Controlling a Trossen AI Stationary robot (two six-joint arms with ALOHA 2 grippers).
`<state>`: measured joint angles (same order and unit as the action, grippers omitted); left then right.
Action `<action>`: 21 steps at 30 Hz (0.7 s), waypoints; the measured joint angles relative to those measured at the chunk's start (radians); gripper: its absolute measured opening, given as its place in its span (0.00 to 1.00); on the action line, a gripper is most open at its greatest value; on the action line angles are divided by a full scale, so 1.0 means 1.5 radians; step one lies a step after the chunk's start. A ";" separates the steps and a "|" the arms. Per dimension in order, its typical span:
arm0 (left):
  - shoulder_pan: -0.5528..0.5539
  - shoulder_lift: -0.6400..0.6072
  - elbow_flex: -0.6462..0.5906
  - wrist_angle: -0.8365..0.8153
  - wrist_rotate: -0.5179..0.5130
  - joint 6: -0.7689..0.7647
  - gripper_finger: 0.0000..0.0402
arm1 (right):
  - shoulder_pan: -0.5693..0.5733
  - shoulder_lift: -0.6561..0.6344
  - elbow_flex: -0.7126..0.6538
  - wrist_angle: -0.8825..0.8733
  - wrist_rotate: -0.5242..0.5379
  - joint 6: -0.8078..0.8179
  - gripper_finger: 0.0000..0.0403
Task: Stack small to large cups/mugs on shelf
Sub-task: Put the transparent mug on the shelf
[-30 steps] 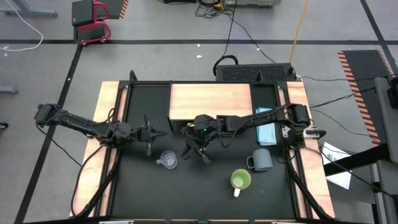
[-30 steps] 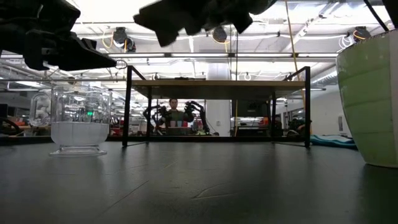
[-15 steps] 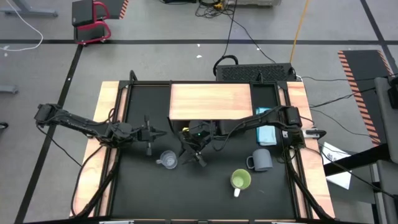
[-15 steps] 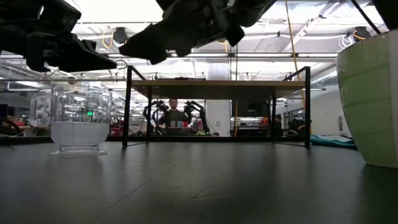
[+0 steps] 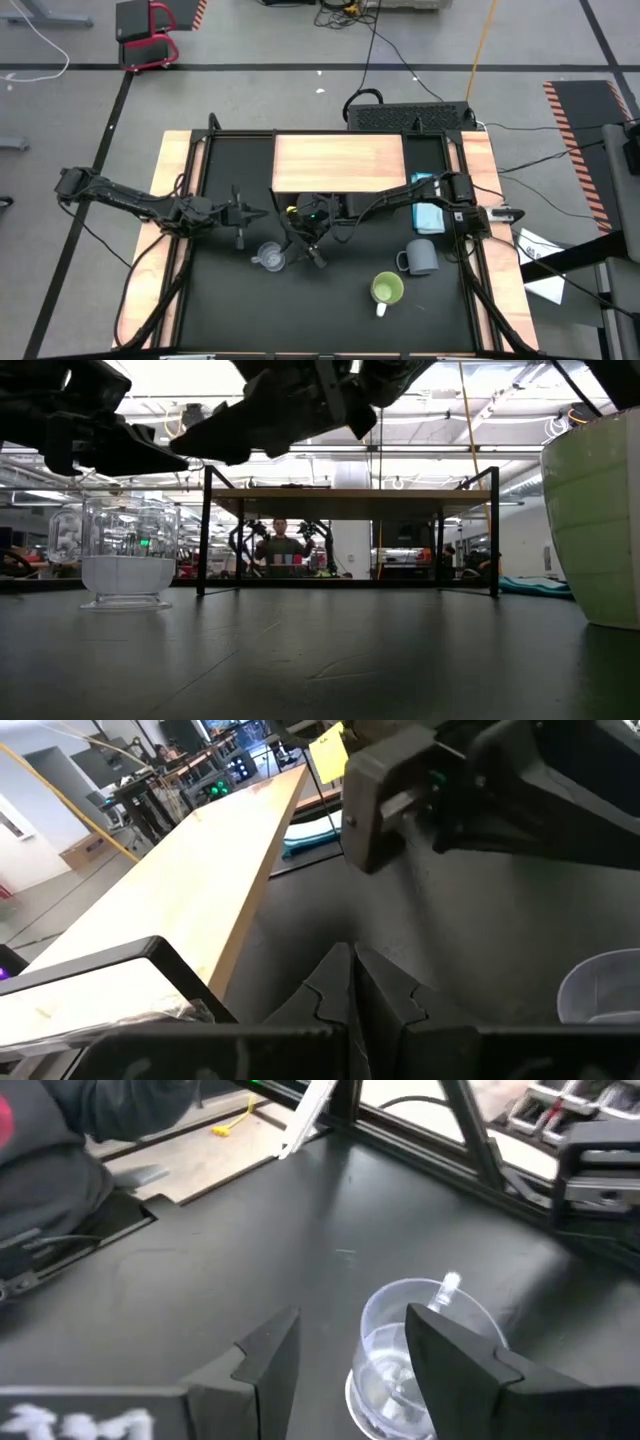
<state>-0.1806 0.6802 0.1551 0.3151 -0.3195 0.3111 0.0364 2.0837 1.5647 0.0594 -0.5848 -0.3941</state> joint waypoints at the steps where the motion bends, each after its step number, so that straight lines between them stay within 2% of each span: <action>1: 0.000 0.000 0.000 0.000 0.000 0.000 0.05 | 0.000 0.010 0.016 -0.016 -0.010 -0.003 0.43; 9: 0.000 0.000 0.000 -0.013 0.002 -0.007 0.05 | 0.002 0.086 0.142 -0.119 -0.013 -0.017 0.43; 21: 0.000 0.000 0.000 -0.031 0.002 -0.001 0.05 | 0.002 0.111 0.151 -0.148 -0.010 -0.037 0.43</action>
<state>-0.1806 0.6804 0.1551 0.2679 -0.3161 0.3096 0.0395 2.2499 1.7910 -0.1629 -0.6005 -0.4491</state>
